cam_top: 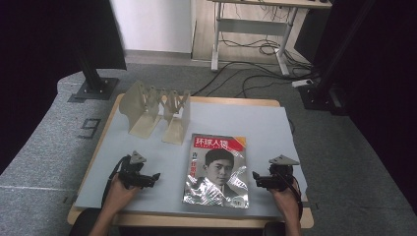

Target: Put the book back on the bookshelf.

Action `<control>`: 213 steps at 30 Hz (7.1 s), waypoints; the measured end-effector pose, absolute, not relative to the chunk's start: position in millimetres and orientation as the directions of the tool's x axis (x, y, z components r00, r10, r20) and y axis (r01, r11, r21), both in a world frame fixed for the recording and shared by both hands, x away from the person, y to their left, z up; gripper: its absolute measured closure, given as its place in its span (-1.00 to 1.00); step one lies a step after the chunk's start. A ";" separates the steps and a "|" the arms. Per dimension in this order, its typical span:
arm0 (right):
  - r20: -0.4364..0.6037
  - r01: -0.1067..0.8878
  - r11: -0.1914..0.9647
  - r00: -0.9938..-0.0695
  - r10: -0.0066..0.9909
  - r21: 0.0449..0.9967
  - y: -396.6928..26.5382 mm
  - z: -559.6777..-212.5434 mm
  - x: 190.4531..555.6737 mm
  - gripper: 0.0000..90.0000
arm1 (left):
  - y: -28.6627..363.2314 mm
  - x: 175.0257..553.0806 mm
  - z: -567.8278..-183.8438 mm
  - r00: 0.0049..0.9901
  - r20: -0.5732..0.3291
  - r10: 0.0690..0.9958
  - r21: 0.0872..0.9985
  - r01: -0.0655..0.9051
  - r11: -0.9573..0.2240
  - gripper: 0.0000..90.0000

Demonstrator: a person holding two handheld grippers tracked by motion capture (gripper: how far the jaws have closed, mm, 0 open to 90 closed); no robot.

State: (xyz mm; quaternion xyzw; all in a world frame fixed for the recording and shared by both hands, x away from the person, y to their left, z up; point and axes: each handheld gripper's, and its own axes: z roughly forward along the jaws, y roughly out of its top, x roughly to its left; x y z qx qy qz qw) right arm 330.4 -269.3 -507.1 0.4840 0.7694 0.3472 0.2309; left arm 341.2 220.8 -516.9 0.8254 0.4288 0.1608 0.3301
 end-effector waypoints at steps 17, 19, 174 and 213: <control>0.046 0.561 0.336 -0.558 0.828 0.756 -238.5 -497.4 309.4 -0.91 | 173.5 356.8 -503.3 0.650 0.001 0.760 0.694 0.547 -0.469 -0.89; 0.057 0.563 0.353 -0.583 0.810 0.747 -229.0 -498.3 308.4 -0.91 | 168.4 364.9 -505.4 0.651 -0.009 0.759 0.694 0.551 -0.464 -0.89; 0.337 0.719 0.201 -0.530 0.778 0.666 -230.9 -518.4 410.9 -0.89 | 191.0 350.6 -529.4 0.632 0.000 0.775 0.668 0.576 -0.470 -0.96; 0.112 0.518 0.283 -0.605 0.789 0.807 -215.7 -443.7 381.5 0.91 | 194.2 349.0 -527.4 0.641 -0.004 0.768 0.665 0.575 -0.476 -0.90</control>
